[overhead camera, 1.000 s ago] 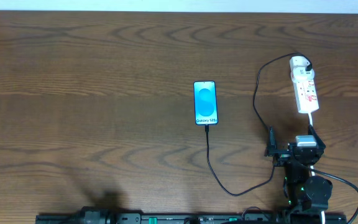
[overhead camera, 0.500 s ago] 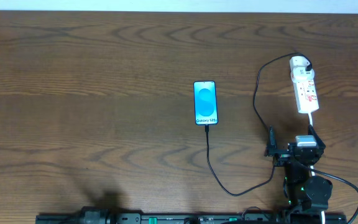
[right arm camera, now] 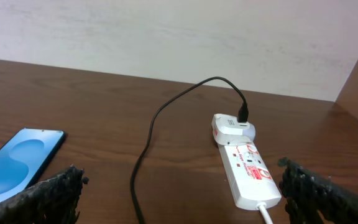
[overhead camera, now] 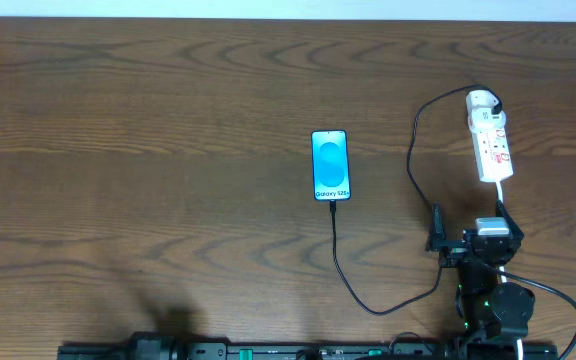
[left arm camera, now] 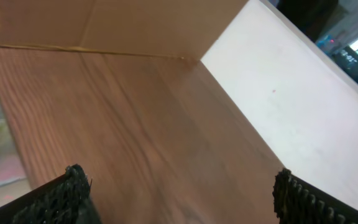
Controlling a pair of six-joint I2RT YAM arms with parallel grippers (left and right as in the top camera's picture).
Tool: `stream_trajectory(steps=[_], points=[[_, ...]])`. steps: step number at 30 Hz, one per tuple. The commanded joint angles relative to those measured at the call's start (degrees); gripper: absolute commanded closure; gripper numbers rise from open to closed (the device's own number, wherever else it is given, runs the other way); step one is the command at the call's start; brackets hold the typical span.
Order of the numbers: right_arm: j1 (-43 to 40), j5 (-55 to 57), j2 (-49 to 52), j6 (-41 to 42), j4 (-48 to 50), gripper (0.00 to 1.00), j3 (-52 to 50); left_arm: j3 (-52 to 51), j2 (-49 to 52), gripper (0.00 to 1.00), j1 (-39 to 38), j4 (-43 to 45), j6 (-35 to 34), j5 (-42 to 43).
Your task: Plug charger to phone and switch on socket
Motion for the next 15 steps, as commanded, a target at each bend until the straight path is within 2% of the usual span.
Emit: stream_trajectory(steps=[1,7,15], points=[[-0.2,0.6,-0.6,0.8,-0.3,0.01,-0.1,-3.0,-0.1,0.03,0.3,2.4,-0.5,1.9],[-0.2,0.6,-0.6,0.8,-0.3,0.01,-0.1,-11.9,-0.1,0.03,0.3,9.8,0.0,3.3],[-0.2,0.6,-0.6,0.8,-0.3,0.01,-0.1,-29.7,-0.1,0.03,0.2,24.2,0.4,8.2]])
